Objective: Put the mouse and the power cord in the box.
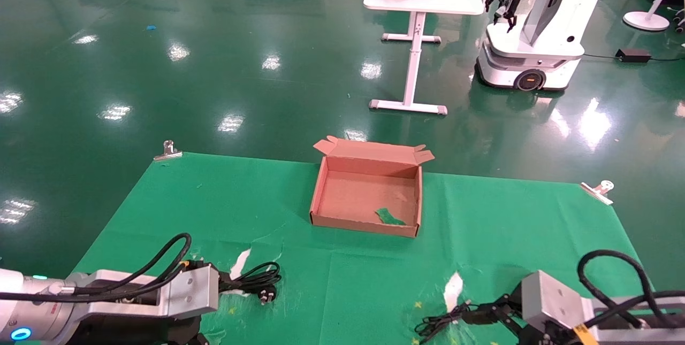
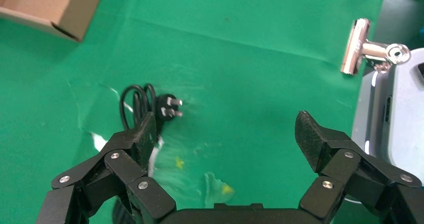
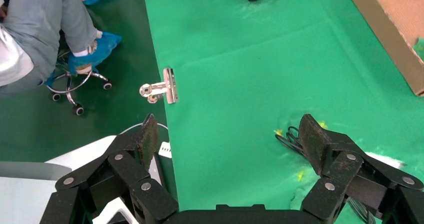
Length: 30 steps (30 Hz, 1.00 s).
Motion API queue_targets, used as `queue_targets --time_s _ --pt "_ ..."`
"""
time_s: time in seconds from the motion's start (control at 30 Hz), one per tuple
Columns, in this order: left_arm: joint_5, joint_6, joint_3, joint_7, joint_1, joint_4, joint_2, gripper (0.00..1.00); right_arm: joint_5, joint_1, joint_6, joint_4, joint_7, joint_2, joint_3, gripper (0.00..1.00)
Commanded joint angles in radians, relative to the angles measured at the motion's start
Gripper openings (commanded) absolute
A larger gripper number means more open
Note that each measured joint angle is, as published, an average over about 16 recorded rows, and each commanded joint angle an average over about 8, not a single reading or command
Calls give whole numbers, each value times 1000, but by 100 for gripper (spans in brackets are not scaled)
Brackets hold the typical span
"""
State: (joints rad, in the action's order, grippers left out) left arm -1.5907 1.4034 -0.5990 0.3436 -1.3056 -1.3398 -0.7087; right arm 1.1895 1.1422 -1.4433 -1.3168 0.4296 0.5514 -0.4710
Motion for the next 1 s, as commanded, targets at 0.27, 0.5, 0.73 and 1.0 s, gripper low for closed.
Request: queue_targets --time_s 0.27,0.5,0.73,1.0 --pt "-97 -21 -35 29 -19 24 -36 100 10 6 5 -2 0 5 -1 100" --pt "-331 -82 -110 161 -67 97 -163 100 11 13 9 -14 10 4 1 100" --pt "-491 -141 -160 225 -135 230 -297 100 -2 1 12 -24 16 -7 5 100" --pt "-588 -186 -196 232 -175 348 -383 100 -20 -23 19 -25 4 -22 14 100"
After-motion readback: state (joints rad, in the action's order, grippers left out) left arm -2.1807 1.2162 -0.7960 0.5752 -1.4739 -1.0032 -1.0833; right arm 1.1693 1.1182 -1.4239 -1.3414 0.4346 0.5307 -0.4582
